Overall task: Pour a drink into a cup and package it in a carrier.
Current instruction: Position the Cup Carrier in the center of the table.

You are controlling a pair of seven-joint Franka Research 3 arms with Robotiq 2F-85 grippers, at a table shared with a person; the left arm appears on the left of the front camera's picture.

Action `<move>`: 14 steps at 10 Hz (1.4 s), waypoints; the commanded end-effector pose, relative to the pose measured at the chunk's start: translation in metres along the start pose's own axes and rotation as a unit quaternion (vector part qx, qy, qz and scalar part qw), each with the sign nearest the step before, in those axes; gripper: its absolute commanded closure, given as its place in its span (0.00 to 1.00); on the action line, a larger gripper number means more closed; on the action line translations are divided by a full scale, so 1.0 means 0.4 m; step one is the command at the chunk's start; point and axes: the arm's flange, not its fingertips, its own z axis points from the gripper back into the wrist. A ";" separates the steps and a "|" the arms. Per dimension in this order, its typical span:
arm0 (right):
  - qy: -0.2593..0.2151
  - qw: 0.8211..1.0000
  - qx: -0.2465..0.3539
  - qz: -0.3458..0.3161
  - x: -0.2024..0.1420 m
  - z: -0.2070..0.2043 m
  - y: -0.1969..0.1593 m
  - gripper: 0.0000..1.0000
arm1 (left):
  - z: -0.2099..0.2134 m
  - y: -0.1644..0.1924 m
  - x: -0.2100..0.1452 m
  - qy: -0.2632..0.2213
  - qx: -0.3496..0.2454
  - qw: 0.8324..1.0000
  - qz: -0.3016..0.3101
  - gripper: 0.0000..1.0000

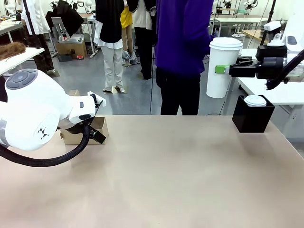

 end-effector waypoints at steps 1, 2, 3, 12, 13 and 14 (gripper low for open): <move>-0.002 1.000 0.001 0.004 0.012 -0.001 0.006 0.19 | 0.000 0.000 0.000 0.000 0.000 1.000 0.000 0.00; -0.002 1.000 0.001 0.004 0.012 -0.001 0.006 0.19 | 0.041 0.006 0.020 0.011 0.001 1.000 0.018 0.00; -0.002 1.000 0.001 0.004 0.012 -0.001 0.006 0.19 | 0.085 0.010 0.046 0.024 0.000 0.999 0.042 0.00; -0.002 1.000 0.001 0.004 0.012 -0.001 0.006 0.19 | 0.290 0.254 0.340 0.135 0.021 0.964 0.226 0.00; -0.002 1.000 0.001 0.004 0.012 -0.001 0.006 0.19 | 0.255 0.286 0.356 0.138 0.025 0.960 0.242 0.00; -0.002 1.000 0.001 0.004 0.012 -0.001 0.006 0.19 | 0.224 0.305 0.363 0.142 0.034 0.955 0.256 0.00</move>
